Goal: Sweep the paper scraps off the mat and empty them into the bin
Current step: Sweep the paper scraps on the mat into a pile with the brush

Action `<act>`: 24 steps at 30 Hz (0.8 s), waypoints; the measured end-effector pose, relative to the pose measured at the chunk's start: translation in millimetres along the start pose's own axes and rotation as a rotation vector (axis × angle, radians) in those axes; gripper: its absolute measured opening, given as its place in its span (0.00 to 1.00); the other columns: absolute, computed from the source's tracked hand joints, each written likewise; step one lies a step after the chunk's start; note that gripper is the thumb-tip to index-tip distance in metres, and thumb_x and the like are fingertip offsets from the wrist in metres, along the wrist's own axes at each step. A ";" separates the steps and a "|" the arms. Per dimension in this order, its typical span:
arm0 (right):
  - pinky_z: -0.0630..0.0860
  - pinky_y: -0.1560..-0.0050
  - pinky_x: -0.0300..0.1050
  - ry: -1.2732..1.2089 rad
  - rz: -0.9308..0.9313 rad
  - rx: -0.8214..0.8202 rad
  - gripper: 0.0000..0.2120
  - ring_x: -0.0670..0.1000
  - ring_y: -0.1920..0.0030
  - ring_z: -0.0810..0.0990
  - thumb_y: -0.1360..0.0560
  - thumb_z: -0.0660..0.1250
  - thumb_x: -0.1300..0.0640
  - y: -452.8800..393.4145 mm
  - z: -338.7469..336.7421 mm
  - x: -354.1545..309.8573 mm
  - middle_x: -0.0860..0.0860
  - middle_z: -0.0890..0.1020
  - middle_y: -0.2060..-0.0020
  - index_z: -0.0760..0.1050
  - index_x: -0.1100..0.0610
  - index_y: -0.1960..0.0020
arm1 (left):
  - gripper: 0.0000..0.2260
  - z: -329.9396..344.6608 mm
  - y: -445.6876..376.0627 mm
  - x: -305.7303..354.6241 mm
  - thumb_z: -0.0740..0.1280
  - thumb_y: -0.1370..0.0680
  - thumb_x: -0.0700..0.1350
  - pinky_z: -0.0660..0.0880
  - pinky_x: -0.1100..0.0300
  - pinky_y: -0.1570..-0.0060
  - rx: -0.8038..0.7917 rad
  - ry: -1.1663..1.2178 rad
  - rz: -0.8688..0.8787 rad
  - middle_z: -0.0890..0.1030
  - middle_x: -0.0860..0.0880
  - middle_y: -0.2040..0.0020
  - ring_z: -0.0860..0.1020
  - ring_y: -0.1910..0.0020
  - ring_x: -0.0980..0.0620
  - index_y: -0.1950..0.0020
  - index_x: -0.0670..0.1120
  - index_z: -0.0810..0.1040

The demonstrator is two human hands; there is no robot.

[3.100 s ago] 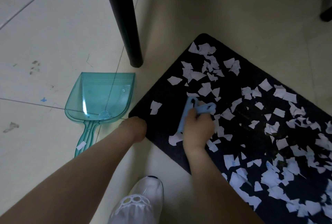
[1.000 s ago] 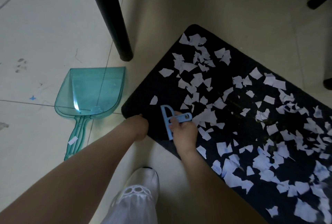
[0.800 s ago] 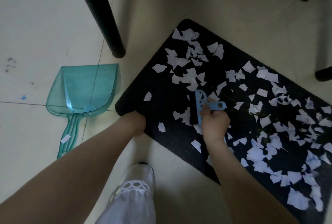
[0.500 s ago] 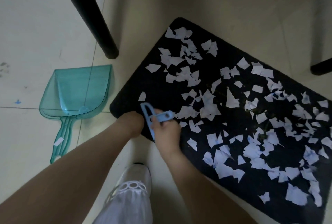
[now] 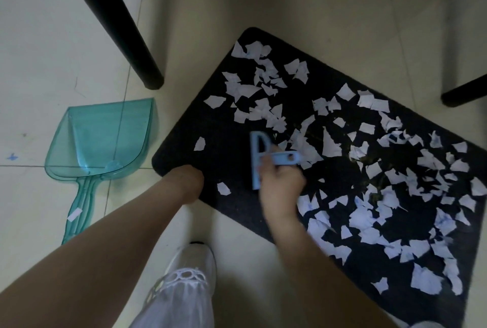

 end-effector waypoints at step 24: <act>0.70 0.70 0.34 0.034 -0.041 -0.100 0.12 0.45 0.65 0.78 0.21 0.59 0.52 -31.4 73.9 -66.1 0.48 0.80 0.62 0.78 0.57 0.52 | 0.13 -30.7 -3.3 -25.0 0.56 0.20 0.39 0.72 0.60 0.43 0.262 0.276 -0.208 0.77 0.43 0.39 0.76 0.40 0.47 0.40 0.39 0.76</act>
Point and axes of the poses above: each hand's wrist, its own y-axis away from the middle knuckle, its own z-axis out of the palm, x = y × z, the point moved 1 cm from there along -y, towards the middle knuckle
